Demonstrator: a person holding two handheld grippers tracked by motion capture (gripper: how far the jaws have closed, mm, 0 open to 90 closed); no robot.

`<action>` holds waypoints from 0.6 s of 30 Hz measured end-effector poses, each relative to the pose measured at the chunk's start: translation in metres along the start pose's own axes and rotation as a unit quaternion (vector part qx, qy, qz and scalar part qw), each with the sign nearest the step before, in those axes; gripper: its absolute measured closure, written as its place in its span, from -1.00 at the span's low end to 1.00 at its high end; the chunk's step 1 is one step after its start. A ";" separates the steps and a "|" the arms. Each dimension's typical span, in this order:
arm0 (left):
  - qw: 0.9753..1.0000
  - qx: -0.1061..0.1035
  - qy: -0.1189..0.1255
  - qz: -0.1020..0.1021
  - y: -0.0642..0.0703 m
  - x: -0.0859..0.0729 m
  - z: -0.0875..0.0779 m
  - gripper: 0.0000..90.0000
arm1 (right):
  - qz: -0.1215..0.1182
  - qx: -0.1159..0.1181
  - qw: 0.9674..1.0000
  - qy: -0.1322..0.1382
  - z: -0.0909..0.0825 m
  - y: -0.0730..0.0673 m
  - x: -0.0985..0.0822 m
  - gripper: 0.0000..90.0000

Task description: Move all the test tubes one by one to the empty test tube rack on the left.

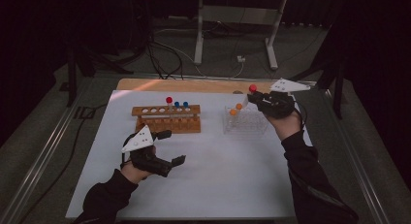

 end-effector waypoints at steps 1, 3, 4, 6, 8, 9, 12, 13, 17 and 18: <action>1.000 -0.002 0.000 0.001 0.000 0.001 0.000 -0.98 | -0.004 0.004 1.000 0.000 -0.002 -0.004 0.000 0.67; 1.000 0.000 -0.002 0.005 0.001 0.002 0.000 -0.98 | -0.011 0.016 1.000 0.003 -0.005 -0.012 -0.002 0.67; 1.000 -0.002 -0.002 0.004 0.002 0.003 0.000 -0.98 | -0.017 0.020 1.000 0.001 -0.006 -0.016 -0.003 0.67; 1.000 -0.005 0.000 0.004 0.003 0.005 0.000 -0.98 | -0.026 0.030 0.999 0.000 -0.007 -0.025 -0.007 0.67; 1.000 -0.005 0.000 0.004 0.004 0.007 0.000 -0.98 | -0.034 0.041 0.999 -0.003 -0.007 -0.034 -0.010 0.67; 1.000 -0.010 -0.002 0.005 0.004 0.008 0.001 -0.98 | -0.037 0.047 0.998 -0.004 -0.007 -0.039 -0.012 0.67; 1.000 -0.013 -0.009 0.008 0.006 0.011 0.003 -0.98 | -0.048 0.063 0.997 -0.007 -0.006 -0.053 -0.019 0.67; 1.000 -0.015 -0.010 0.010 0.006 0.012 0.003 -0.98 | -0.053 0.067 0.996 -0.009 -0.005 -0.057 -0.021 0.67; 0.999 -0.025 -0.014 0.016 0.009 0.015 0.006 -0.98 | -0.065 0.086 0.994 -0.014 -0.001 -0.074 -0.029 0.67; 0.999 -0.024 -0.014 0.017 0.010 0.016 0.007 -0.97 | -0.065 0.093 0.993 -0.015 0.000 -0.078 -0.031 0.67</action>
Point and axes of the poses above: each handheld gripper's, and its own axes: z roughly forward along the jaws, x roughly out of its top, y roughly to its right, the point moved 1 cm from there along z, roughly forward along the jaws, and after that the axes turned 12 degrees about -y, right-handed, at the moved point
